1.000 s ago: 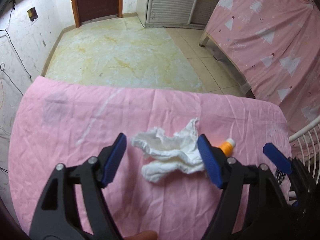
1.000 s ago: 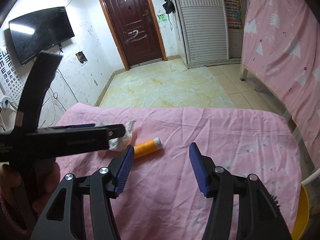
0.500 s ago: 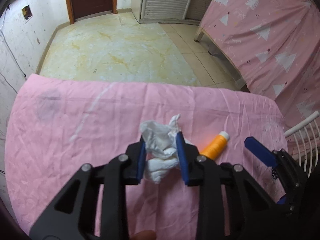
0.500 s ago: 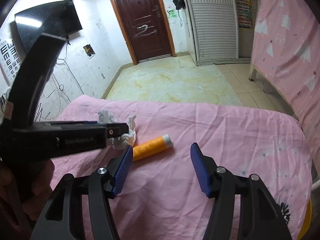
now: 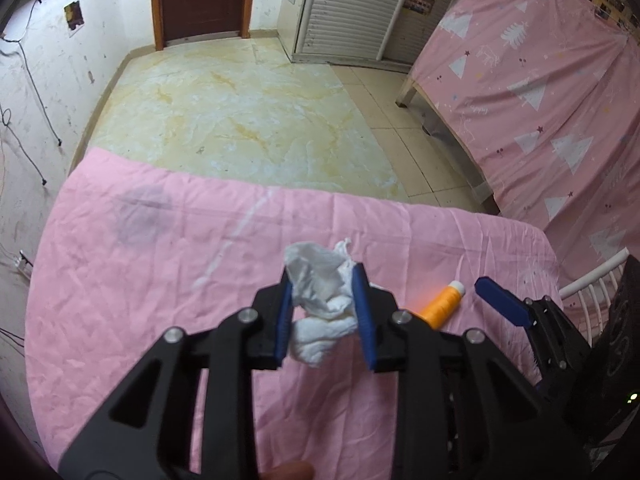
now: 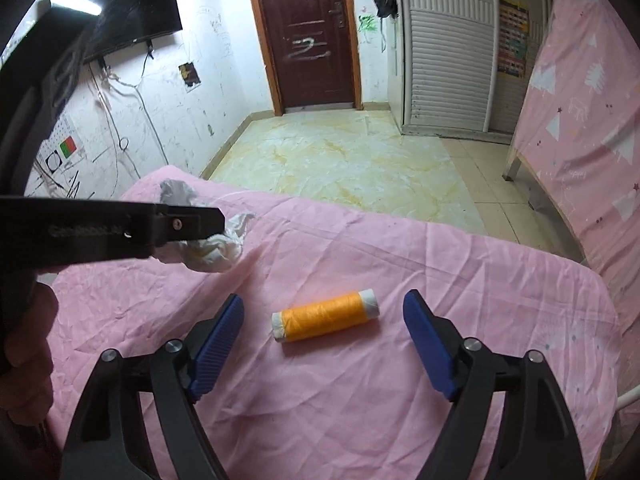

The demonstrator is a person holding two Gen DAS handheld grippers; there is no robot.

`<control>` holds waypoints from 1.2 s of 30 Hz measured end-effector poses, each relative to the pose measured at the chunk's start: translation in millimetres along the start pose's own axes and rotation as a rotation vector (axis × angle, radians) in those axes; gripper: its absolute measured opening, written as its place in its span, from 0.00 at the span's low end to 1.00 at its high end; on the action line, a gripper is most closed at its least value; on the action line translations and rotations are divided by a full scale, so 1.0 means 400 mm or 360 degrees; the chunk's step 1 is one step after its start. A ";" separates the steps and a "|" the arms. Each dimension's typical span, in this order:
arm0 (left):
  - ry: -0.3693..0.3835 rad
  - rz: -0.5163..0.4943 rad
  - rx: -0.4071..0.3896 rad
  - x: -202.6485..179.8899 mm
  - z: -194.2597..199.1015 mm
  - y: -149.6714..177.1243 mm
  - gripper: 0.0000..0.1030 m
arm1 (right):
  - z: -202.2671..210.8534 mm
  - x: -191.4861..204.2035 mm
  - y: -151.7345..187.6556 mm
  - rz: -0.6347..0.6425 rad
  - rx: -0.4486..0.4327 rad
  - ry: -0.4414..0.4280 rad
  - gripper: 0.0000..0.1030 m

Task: Collect trash
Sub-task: 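Grasp the white tissue with the left tool while the right tool grasps the orange thread spool, then carry the tissue and thread spool to the bucket and release both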

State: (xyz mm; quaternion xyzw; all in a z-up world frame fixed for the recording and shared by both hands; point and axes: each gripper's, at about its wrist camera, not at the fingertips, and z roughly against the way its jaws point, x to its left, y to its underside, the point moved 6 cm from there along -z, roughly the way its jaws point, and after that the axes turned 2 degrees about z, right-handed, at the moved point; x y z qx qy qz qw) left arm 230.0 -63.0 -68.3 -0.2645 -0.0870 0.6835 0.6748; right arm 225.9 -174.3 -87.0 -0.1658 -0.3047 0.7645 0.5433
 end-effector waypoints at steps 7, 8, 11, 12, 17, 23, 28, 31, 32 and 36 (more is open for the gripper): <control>-0.0014 0.0016 -0.0008 0.006 -0.001 0.002 0.25 | -0.033 0.003 0.015 -0.0029 0.0066 -0.0003 0.69; -0.0019 0.0011 -0.0012 0.008 0.000 0.003 0.25 | -0.031 0.000 0.015 -0.0035 0.0060 0.0004 0.62; -0.0033 0.0004 -0.0024 0.010 0.003 0.004 0.25 | -0.026 -0.013 0.016 -0.0048 0.0050 0.0024 0.50; -0.0035 0.0003 -0.0027 0.004 0.003 0.005 0.25 | -0.025 -0.017 0.018 -0.0053 0.0049 0.0018 0.50; -0.0041 -0.0021 -0.0064 -0.010 0.016 0.013 0.25 | -0.003 -0.038 0.021 -0.0096 0.0002 0.0017 0.50; -0.0062 -0.0049 -0.0104 -0.020 0.026 0.020 0.25 | 0.081 -0.074 0.014 -0.0199 -0.0158 0.0038 0.50; -0.0061 -0.0117 -0.0133 -0.055 0.036 0.040 0.25 | 0.149 -0.114 0.009 -0.0292 -0.0274 0.0056 0.50; -0.0043 -0.0184 -0.0146 -0.084 0.046 0.060 0.25 | 0.185 -0.137 0.014 -0.0346 -0.0325 0.0060 0.50; -0.0037 -0.0198 -0.0150 -0.093 0.049 0.063 0.25 | 0.198 -0.146 0.019 -0.0362 -0.0341 0.0063 0.50; 0.0005 -0.0256 -0.0170 -0.142 0.071 0.086 0.25 | 0.249 -0.171 0.037 -0.0402 -0.0394 0.0072 0.50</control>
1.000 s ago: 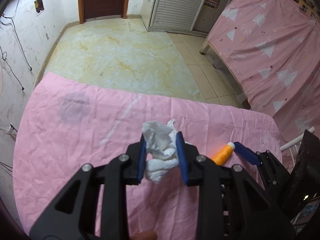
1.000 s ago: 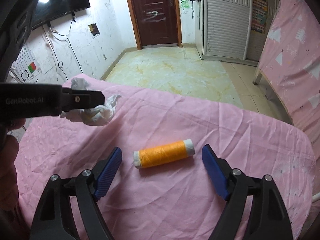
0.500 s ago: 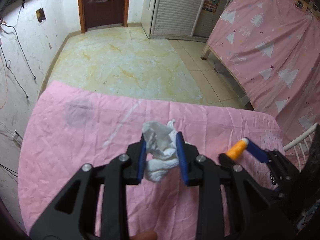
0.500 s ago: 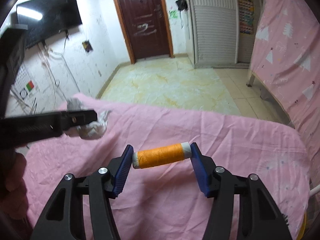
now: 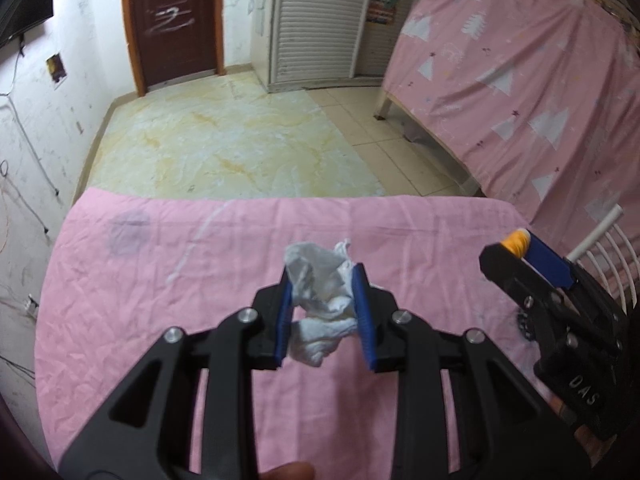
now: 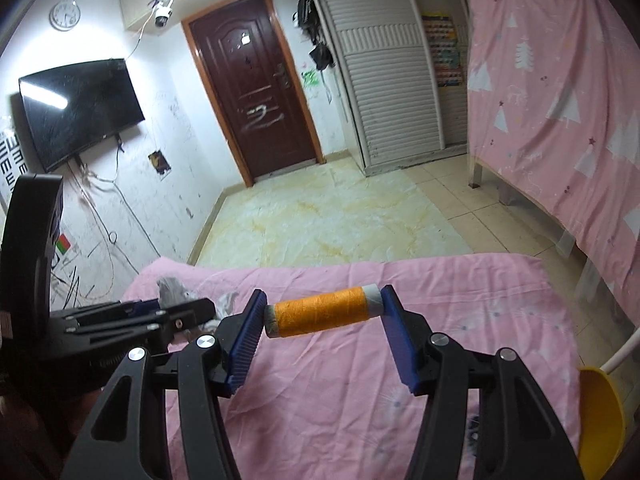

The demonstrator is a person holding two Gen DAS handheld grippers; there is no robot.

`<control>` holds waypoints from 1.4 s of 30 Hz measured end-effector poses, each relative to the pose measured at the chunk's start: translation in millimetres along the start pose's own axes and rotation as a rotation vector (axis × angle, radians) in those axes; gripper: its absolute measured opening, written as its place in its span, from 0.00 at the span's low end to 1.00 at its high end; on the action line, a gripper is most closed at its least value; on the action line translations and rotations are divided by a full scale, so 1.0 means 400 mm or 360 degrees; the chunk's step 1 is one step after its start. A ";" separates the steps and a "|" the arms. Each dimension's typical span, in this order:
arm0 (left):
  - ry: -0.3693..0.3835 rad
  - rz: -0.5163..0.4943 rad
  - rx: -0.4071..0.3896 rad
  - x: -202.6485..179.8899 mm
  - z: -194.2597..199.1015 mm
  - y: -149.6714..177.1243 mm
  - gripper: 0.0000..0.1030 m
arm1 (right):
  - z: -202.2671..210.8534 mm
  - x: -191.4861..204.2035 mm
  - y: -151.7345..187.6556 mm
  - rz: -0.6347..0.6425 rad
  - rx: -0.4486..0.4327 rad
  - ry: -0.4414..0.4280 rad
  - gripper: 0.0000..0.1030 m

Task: Collect trash
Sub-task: 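Carry the tissue and thread spool to the bucket and release both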

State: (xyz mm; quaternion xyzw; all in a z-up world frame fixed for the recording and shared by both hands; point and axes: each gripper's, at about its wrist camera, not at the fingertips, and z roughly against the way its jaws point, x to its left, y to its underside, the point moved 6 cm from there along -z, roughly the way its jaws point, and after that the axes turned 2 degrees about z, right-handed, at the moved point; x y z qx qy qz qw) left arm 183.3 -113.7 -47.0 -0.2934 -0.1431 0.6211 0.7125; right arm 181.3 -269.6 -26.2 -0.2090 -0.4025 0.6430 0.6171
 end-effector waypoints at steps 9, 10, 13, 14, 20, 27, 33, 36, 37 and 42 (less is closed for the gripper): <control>0.0016 -0.0108 0.0010 -0.104 0.011 0.036 0.25 | 0.118 -0.083 -0.012 -0.0070 -0.0118 0.0046 0.50; 0.0018 -0.0117 0.0014 -0.112 0.010 0.038 0.25 | 0.132 -0.097 -0.011 -0.0083 -0.0133 0.0049 0.50; 0.0023 -0.0160 0.0017 -0.158 0.014 0.048 0.25 | 0.168 -0.131 -0.009 -0.0116 -0.0170 0.0061 0.50; 0.0025 -0.0173 0.0017 -0.170 0.016 0.050 0.25 | 0.179 -0.141 -0.007 -0.0130 -0.0184 0.0065 0.50; 0.0034 -0.0290 0.0026 -0.280 0.021 0.080 0.26 | 0.263 -0.234 0.010 -0.0221 -0.0269 0.0103 0.50; 0.0062 -0.0423 0.0045 -0.413 0.017 0.122 0.25 | 0.351 -0.346 0.046 -0.0333 -0.0351 0.0162 0.50; 0.0090 -0.0530 0.0073 -0.519 0.004 0.159 0.26 | 0.410 -0.446 0.086 -0.0418 -0.0392 0.0214 0.51; 0.0103 -0.0584 0.0084 -0.566 -0.002 0.178 0.26 | 0.421 -0.482 0.101 -0.0458 -0.0398 0.0234 0.51; 0.0105 -0.0597 0.0087 -0.579 -0.004 0.181 0.26 | 0.427 -0.494 0.111 -0.0473 -0.0399 0.0241 0.51; 0.0120 -0.0677 0.0111 -0.649 -0.015 0.209 0.26 | 0.451 -0.550 0.147 -0.0540 -0.0414 0.0270 0.51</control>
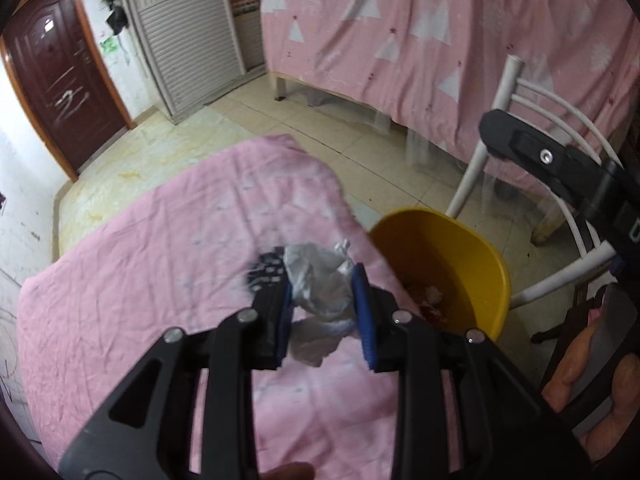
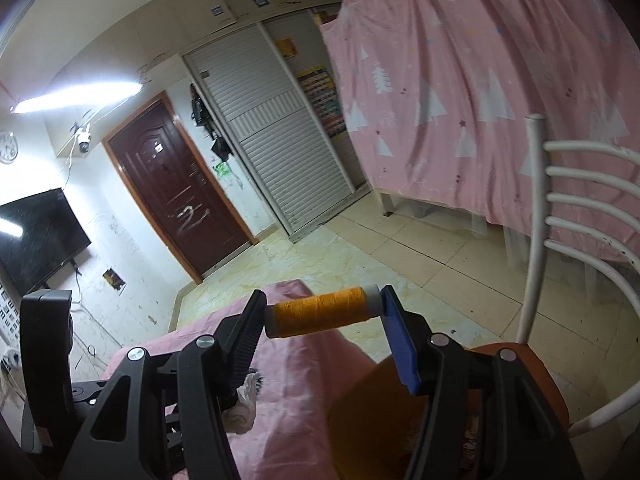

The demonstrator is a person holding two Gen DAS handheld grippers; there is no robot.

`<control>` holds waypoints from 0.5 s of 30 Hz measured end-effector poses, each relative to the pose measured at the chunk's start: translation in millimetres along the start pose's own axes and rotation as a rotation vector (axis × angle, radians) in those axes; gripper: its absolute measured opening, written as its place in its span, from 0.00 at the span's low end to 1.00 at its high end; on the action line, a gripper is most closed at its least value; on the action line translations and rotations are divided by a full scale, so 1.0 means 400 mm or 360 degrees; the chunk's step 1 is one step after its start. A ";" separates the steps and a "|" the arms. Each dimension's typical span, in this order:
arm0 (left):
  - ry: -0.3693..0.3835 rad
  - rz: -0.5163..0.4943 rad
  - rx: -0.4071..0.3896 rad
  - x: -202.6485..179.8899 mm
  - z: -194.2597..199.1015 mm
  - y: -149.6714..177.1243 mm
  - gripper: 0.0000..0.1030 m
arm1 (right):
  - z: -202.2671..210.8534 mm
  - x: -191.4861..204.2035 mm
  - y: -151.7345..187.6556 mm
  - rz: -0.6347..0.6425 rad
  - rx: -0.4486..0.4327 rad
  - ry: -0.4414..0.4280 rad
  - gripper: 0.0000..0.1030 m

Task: Collect trash
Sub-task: 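Carry the tissue and thread spool to the bucket and release both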

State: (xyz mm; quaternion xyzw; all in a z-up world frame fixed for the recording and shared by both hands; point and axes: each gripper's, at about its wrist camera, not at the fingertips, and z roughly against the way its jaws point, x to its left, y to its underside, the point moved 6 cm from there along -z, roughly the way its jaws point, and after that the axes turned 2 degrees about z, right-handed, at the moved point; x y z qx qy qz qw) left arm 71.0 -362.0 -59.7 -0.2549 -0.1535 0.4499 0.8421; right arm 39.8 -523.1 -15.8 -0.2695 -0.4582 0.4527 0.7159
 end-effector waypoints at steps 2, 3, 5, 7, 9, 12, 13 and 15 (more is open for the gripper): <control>0.0013 -0.0031 0.0013 -0.029 -0.008 -0.003 0.26 | 0.006 -0.026 0.003 -0.0022 -0.0002 0.0010 0.51; 0.0027 -0.0047 0.0024 -0.048 -0.013 -0.004 0.26 | 0.010 -0.039 0.005 -0.0032 -0.0003 0.0018 0.51; 0.0054 -0.0070 0.0036 -0.074 -0.018 -0.007 0.26 | 0.015 -0.058 0.005 -0.0046 -0.0008 0.0030 0.51; 0.0090 -0.0099 0.0043 -0.107 -0.024 -0.010 0.26 | 0.019 -0.077 0.003 -0.0054 -0.0013 0.0041 0.51; 0.0130 -0.0118 0.0051 -0.133 -0.031 -0.013 0.25 | 0.021 -0.093 -0.001 -0.0062 -0.0018 0.0050 0.51; 0.0195 -0.0151 0.0074 -0.182 -0.049 -0.017 0.25 | 0.023 -0.115 -0.005 -0.0072 -0.0024 0.0057 0.51; 0.0212 -0.0156 0.0084 -0.192 -0.052 -0.019 0.25 | 0.022 -0.119 -0.007 -0.0073 -0.0023 0.0057 0.51; 0.0255 -0.0163 0.0107 -0.214 -0.066 -0.022 0.26 | 0.016 -0.124 -0.014 -0.0077 -0.0019 0.0059 0.51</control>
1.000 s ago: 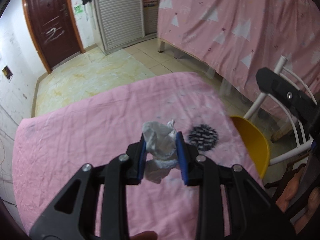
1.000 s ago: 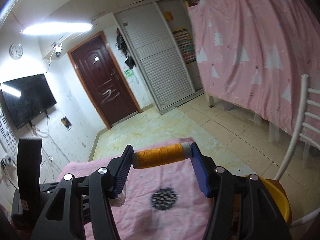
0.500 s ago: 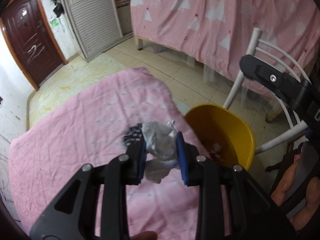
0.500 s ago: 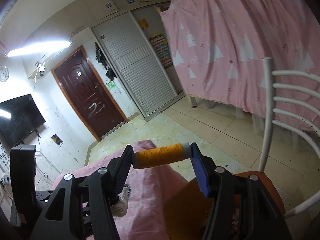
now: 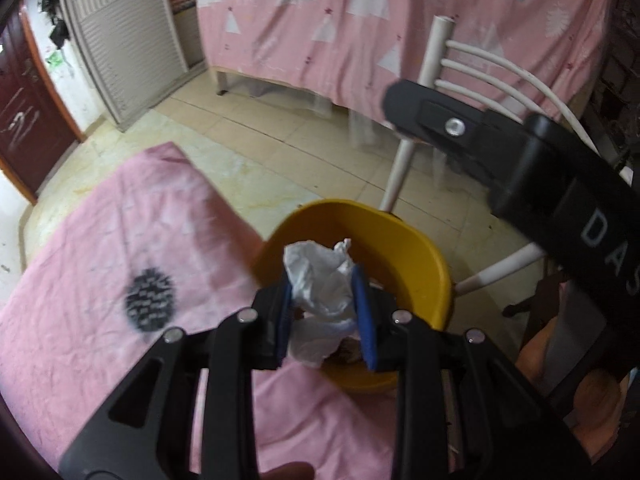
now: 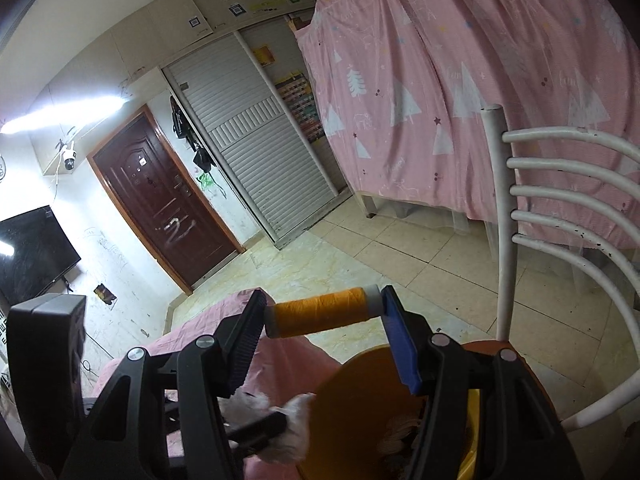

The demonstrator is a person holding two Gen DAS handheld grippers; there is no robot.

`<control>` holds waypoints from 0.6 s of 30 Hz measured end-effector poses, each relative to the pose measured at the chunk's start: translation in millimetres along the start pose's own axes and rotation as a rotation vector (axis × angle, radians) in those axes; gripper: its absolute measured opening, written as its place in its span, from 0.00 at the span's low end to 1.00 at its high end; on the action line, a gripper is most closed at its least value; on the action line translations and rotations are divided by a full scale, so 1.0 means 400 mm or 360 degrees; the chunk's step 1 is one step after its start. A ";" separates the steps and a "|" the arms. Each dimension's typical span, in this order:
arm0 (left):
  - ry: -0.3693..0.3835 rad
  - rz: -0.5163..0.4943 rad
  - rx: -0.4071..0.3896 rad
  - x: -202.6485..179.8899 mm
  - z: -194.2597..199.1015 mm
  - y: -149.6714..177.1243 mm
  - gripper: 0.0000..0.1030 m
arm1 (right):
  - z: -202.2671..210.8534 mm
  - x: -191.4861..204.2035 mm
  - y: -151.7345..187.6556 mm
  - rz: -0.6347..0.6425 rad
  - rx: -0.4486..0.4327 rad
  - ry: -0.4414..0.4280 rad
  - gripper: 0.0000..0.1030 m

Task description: Collect trash

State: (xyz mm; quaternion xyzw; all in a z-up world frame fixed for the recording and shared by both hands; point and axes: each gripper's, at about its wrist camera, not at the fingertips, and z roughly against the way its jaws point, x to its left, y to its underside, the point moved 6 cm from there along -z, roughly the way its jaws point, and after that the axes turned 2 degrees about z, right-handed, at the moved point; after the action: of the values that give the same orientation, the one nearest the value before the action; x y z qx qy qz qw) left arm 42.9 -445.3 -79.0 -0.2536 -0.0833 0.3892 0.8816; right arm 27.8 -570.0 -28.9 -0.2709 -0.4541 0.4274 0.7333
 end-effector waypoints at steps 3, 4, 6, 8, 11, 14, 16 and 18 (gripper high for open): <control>0.0037 -0.0009 0.0012 -0.014 -0.017 -0.006 0.27 | -0.005 -0.009 0.003 -0.0001 0.0009 0.0002 0.51; 0.0058 -0.0012 0.0018 -0.019 -0.023 -0.007 0.30 | -0.007 -0.011 0.003 -0.0001 0.0013 0.0002 0.51; 0.0080 -0.0008 0.0030 -0.022 -0.031 -0.010 0.48 | -0.012 -0.014 0.004 0.0002 0.0021 0.0004 0.51; 0.0090 -0.0007 0.0032 -0.022 -0.033 -0.010 0.54 | -0.017 -0.014 0.002 0.0001 0.0026 0.0006 0.53; 0.0078 -0.0005 0.0031 -0.015 -0.035 -0.011 0.54 | -0.021 -0.011 0.003 -0.0002 0.0028 0.0008 0.60; 0.0074 0.0005 0.0035 -0.007 -0.033 -0.011 0.54 | -0.024 -0.008 0.006 -0.0002 0.0029 0.0007 0.64; 0.0073 0.0008 0.0032 -0.004 -0.029 -0.010 0.54 | -0.027 -0.006 0.005 -0.0001 0.0032 0.0007 0.64; 0.0073 0.0009 0.0034 -0.005 -0.028 -0.009 0.54 | -0.028 -0.004 0.007 0.0002 0.0036 0.0008 0.65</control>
State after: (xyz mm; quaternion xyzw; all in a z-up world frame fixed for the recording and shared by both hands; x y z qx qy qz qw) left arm 47.7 -453.2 -86.5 -0.2534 -0.0581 0.3865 0.8849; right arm 36.5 -570.1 -36.7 -0.2638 -0.4472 0.4323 0.7372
